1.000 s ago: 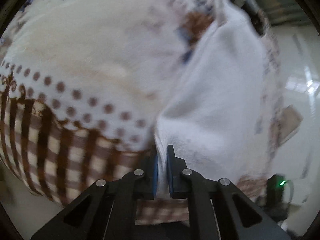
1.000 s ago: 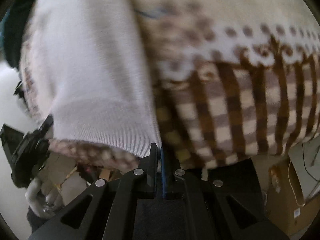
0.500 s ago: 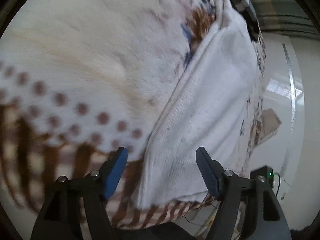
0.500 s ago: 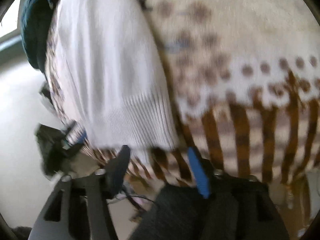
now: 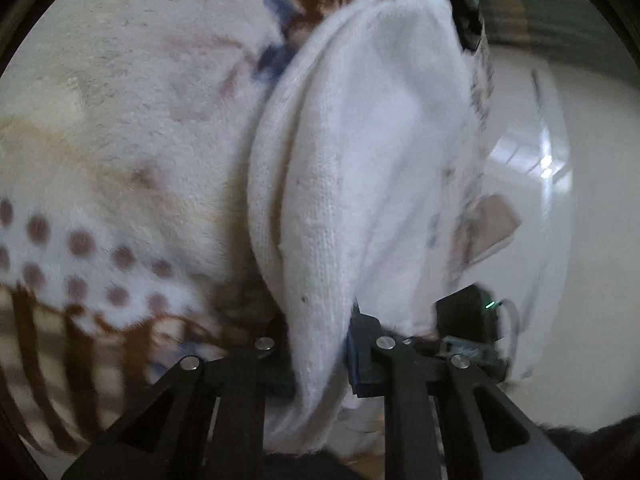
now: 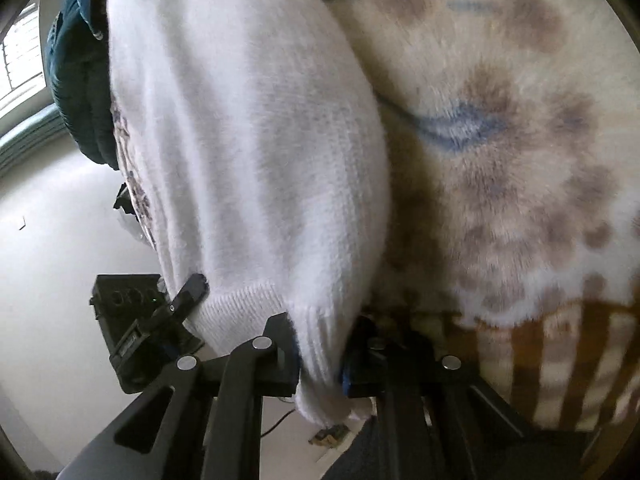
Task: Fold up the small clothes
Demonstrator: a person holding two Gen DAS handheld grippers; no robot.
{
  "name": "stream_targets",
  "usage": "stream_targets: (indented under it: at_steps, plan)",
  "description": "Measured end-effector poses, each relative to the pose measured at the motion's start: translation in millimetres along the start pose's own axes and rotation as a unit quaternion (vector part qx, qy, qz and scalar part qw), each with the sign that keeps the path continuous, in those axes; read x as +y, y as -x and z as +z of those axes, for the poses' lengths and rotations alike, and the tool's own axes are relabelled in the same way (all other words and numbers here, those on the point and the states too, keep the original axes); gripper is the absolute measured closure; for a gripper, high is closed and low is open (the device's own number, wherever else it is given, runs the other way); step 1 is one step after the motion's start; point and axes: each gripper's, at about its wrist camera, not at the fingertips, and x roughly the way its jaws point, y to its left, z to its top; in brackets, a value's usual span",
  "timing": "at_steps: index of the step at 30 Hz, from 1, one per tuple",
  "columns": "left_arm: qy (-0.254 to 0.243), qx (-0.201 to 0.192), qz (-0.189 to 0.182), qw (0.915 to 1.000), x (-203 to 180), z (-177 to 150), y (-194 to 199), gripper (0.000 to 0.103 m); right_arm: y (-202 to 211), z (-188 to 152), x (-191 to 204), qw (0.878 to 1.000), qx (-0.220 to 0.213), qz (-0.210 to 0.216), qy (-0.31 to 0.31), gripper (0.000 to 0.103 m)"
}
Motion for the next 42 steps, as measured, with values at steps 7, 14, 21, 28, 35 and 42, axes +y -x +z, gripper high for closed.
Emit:
stream_targets:
  at_steps: [7, 14, 21, 28, 35, 42]
  plan:
    - [-0.011, -0.026, -0.061, 0.9977, -76.8, 28.8, 30.6, 0.089, 60.9, 8.0, 71.5, 0.998, -0.027, 0.034, 0.035, 0.089]
    - [-0.065, -0.083, -0.067, 0.9922, -159.7, 158.6, 24.9, 0.083, 124.2, 137.6, 188.4, 0.989, -0.113, 0.031, 0.088, 0.089]
    - [-0.040, -0.125, -0.103, 0.9860, -176.5, 291.1, -7.8, 0.041, 133.2, 296.3, 251.2, 0.987, -0.147, 0.027, 0.054, 0.066]
    - [-0.065, -0.148, -0.049, 0.9856, -150.7, 300.9, 19.8, 0.027, 157.9, 301.0, 243.6, 0.976, -0.204, 0.030, 0.068, 0.028]
    - [-0.151, -0.067, 0.065, 0.9841, -145.3, 302.4, -46.8, 0.037, 145.6, 297.6, 177.6, 0.979, -0.172, -0.088, 0.068, 0.028]
    - [-0.157, -0.109, 0.057, 0.9799, -146.4, 294.3, -19.6, 0.090, 148.0, 296.7, 207.3, 0.961, -0.229, -0.098, 0.122, 0.095]
